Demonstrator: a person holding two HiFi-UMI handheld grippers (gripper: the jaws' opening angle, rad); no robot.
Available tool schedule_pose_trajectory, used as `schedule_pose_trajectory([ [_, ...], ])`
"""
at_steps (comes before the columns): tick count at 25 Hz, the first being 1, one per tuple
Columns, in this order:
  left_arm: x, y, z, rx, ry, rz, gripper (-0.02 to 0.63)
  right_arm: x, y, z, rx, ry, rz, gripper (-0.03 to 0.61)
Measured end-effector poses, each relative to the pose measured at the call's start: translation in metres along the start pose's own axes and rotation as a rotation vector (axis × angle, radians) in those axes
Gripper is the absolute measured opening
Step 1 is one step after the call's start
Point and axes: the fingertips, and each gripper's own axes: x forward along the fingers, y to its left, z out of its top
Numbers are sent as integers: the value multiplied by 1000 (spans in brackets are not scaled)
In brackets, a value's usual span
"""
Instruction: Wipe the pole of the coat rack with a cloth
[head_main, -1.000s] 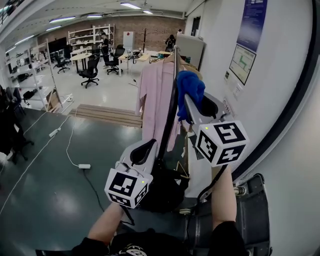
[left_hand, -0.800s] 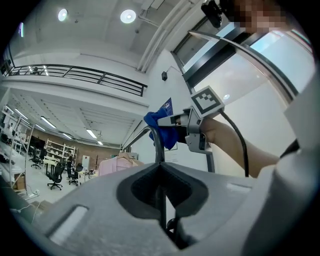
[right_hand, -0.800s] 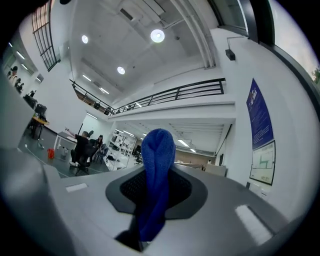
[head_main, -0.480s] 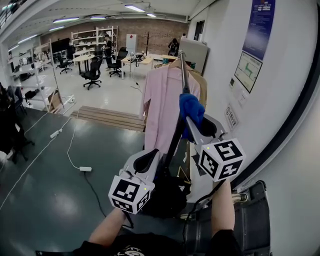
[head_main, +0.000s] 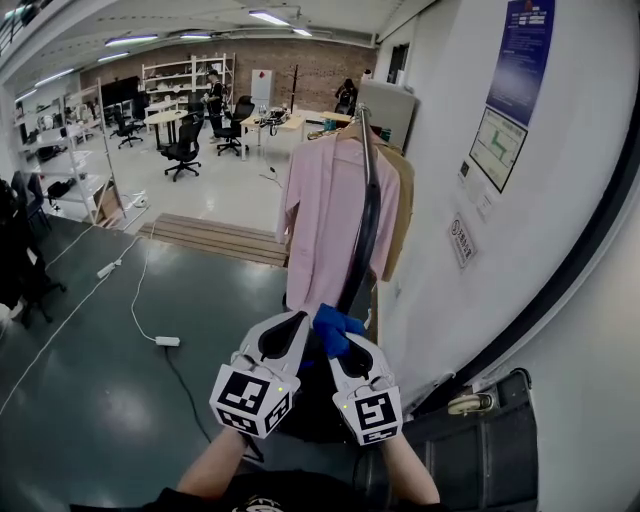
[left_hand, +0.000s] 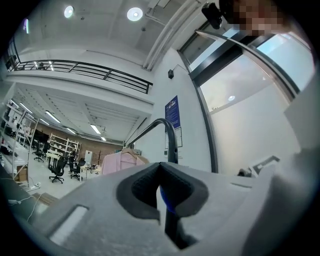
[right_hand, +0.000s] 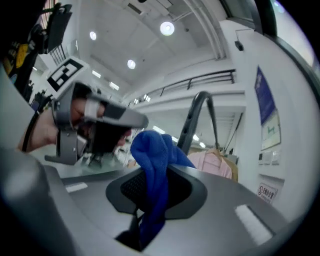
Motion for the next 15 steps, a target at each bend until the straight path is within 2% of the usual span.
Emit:
schedule_pose_trajectory([
  [2, -1, 3, -3, -6, 5, 9, 5, -4, 4, -3, -20, -56, -34, 69],
  [5, -2, 8, -5, -16, 4, 21, 5, -2, 1, 1, -59, -45, -69, 71],
  [7, -2, 9, -4, -21, -1, 27, 3, 1, -10, 13, -33, -49, -80, 71],
  [10, -2, 9, -4, -23, -6, 29, 4, 6, -32, 48, 2, -78, -78, 74],
  [15, -6, 8, 0, -25, -16, 31, 5, 13, -61, 128, -59, -191, -110, 74],
])
